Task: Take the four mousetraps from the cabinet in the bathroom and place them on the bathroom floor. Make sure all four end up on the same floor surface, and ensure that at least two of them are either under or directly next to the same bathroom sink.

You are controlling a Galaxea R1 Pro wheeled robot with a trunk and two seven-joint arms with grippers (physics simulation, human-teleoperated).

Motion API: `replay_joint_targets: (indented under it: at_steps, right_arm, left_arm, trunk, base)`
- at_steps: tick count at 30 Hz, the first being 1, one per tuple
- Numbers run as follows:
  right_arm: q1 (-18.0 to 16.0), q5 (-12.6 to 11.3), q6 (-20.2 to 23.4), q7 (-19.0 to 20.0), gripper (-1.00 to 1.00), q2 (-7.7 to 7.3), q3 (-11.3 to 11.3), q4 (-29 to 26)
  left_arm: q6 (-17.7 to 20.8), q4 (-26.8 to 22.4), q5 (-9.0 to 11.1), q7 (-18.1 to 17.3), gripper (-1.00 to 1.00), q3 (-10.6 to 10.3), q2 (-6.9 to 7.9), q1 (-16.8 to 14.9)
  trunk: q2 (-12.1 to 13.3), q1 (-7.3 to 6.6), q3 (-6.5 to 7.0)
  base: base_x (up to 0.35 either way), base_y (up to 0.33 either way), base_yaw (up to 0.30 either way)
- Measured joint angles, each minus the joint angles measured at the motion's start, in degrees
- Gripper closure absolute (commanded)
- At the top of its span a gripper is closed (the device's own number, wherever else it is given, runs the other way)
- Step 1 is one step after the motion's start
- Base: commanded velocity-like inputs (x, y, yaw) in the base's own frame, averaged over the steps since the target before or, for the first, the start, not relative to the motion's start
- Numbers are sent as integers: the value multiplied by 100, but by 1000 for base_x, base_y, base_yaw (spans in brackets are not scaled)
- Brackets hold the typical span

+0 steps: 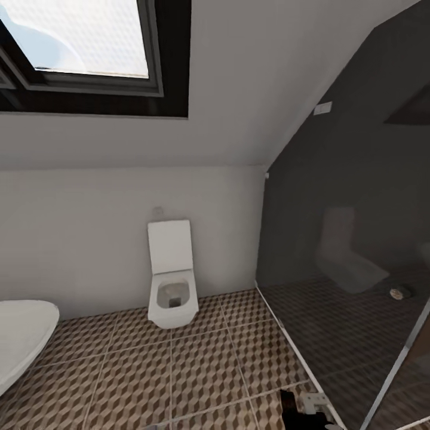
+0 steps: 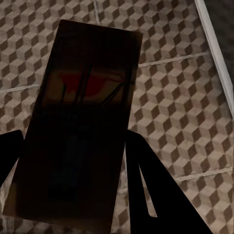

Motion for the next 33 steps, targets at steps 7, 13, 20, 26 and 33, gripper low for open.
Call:
replay_joint_targets:
  at_steps: [7, 13, 20, 26, 33]
  right_arm:
    - [0, 0, 1, 0, 100, -3, 0, 3]
    - [0, 0, 1, 0, 100, 0, 0, 6]
    - [0, 0, 2, 0, 100, 0, 0, 3]
    - [0, 0, 2, 0, 100, 0, 0, 4]
    - [0, -8, 0, 8, 100, 0, 0, 3]
  left_arm:
    - [8, 0, 5, -1, 100, 11, 23, -1]
    - [16, 0, 5, 0, 100, 23, 55, 0]
    - [18, -2, 16, 7, 100, 26, 61, 0]
    - [-1, 0, 8, 16, 100, 11, 34, 0]
    - [0, -1, 9, 17, 100, 10, 27, -1]
  trunk:
    - [0, 0, 0]
    - [0, 0, 0]
    - [0, 0, 0]
    - [0, 0, 0]
    - [0, 0, 0]
  base:
    - [319, 52, 297]
    - [326, 75, 297]
    - [309, 49, 297]
    - [30, 2, 292]
    - [115, 0, 62]
